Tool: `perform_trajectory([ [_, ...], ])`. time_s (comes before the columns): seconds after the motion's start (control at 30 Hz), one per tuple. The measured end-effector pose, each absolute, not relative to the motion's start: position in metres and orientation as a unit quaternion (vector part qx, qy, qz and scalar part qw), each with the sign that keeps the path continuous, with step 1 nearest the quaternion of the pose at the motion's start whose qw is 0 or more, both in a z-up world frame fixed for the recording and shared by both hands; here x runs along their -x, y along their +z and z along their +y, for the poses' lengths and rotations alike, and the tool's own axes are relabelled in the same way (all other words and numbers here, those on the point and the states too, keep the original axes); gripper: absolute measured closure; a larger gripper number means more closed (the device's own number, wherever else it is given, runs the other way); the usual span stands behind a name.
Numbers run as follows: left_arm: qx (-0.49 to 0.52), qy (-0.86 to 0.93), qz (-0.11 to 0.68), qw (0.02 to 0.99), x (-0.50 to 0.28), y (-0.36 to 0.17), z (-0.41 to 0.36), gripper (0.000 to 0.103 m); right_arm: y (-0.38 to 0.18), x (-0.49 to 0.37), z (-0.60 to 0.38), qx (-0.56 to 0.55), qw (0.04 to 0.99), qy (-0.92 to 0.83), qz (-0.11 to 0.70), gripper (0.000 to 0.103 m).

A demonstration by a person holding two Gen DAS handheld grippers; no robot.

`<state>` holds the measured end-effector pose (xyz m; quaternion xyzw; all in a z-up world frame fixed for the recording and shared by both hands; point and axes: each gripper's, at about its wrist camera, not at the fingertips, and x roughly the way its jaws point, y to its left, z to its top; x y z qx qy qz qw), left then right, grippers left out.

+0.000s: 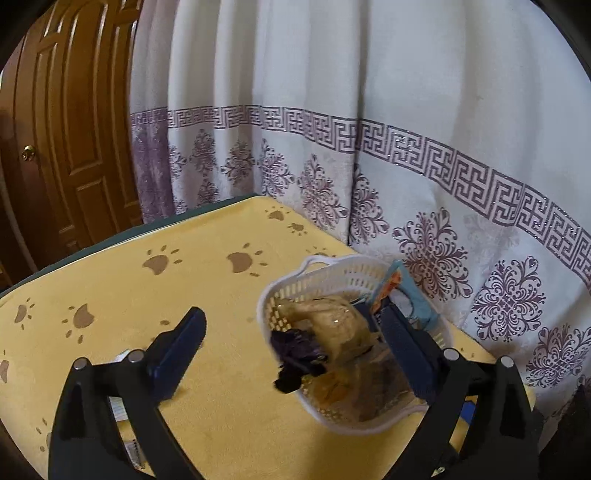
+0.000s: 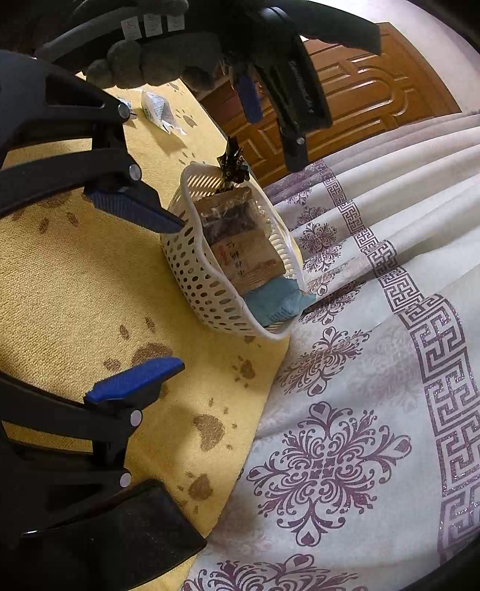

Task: Organize snacks
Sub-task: 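Move both tools back toward the remaining white packets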

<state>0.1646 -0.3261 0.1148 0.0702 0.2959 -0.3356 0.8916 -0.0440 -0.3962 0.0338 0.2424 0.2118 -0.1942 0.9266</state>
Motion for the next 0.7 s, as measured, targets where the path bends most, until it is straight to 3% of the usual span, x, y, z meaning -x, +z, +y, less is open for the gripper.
perform_trajectory([
  [0.7,-0.085,-0.281,0.285,0.912,-0.157,0.113,-0.29,0.008,0.033,0.04,-0.396,-0.234,0.927,-0.193,0.221,0.032],
])
